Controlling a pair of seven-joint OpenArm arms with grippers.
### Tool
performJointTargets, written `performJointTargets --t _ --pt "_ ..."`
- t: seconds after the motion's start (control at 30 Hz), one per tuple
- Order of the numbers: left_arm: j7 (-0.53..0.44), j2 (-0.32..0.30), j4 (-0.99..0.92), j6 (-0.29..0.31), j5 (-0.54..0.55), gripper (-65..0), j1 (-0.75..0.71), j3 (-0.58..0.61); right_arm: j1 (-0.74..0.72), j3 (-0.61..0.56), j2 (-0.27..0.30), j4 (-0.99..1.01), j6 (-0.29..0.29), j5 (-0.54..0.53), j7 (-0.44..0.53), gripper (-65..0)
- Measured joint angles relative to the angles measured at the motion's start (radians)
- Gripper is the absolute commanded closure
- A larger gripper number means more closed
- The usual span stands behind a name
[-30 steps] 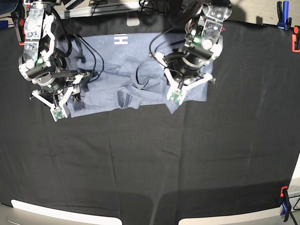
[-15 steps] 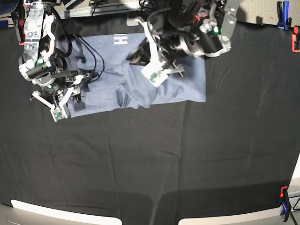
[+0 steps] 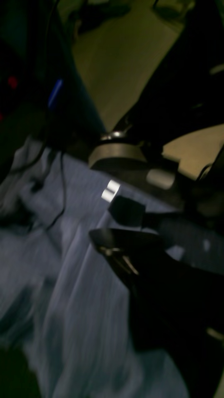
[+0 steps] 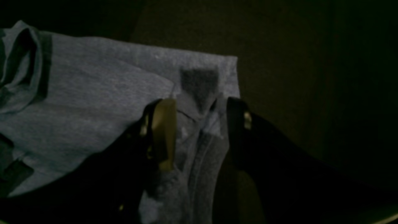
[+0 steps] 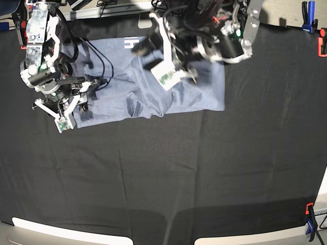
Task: Layout the t-shirt on the table in an organized manner, then fold the t-shirt properly
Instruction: 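Press and smooth the folded layer with the left gripper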
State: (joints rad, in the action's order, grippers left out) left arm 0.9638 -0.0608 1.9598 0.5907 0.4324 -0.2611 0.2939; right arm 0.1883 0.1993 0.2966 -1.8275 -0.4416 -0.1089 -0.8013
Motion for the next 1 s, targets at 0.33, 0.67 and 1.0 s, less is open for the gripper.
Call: performJointTargets --t 0.33,0.67,1.0 --pt "-0.156 0.0 -0.022 -0.18 -0.324 -27.7 0.032 -0.133 0.0 0.0 0.0 0.0 0.0 0.0 0.0 -25.9" --pt "-0.28 0.002 -0.268 -0.206 -0.352 -27.5 0.08 0.003 0.0 0.0 0.0 0.0 0.0 0.0 0.007 -25.9" --pt "-0.288 0.009 -0.356 -0.308 -0.196 -27.5 0.248 0.014 0.0 0.0 0.0 0.0 0.0 -0.024 0.007 -25.9"
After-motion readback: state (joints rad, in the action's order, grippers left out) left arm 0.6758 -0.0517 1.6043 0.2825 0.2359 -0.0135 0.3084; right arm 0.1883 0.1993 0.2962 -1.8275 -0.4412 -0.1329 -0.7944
